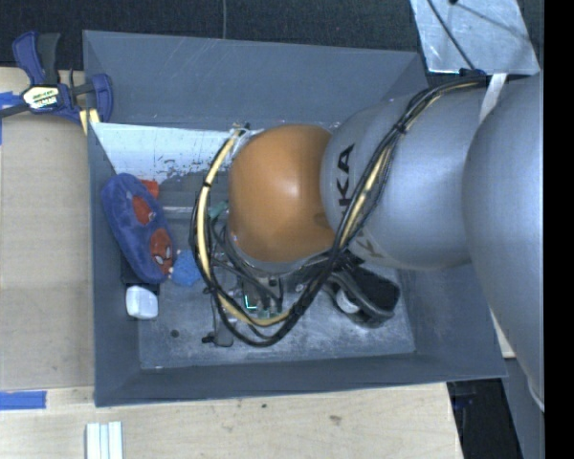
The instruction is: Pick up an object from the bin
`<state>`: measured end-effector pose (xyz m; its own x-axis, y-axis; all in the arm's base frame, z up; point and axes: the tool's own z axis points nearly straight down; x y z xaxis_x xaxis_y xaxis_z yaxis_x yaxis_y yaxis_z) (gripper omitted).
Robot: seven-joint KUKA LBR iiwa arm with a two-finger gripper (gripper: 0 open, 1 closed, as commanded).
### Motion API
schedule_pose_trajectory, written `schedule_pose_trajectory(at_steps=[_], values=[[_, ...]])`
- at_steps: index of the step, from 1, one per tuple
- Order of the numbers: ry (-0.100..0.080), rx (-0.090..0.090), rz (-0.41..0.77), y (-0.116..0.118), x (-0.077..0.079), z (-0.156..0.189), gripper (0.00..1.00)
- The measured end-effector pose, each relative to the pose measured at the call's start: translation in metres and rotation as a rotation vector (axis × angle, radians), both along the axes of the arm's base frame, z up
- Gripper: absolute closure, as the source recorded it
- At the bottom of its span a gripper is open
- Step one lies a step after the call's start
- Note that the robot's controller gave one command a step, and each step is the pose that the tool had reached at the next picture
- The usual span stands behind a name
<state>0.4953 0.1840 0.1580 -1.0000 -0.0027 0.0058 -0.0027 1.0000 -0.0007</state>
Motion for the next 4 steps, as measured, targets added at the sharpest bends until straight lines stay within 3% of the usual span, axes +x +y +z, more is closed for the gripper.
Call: schedule_pose_trajectory(at_steps=[1, 2, 3, 4], values=[[-0.01, 0.003, -0.008, 0.035, 0.05, -0.027, 0.0], [-0.008, -0.001, -0.061, -0.007, 0.1, -0.091, 0.0], [-0.01, 0.002, -0.057, -0.004, 0.099, -0.088, 1.0], [-0.012, 0.0, 0.006, -0.028, 0.132, -0.088, 1.0]])
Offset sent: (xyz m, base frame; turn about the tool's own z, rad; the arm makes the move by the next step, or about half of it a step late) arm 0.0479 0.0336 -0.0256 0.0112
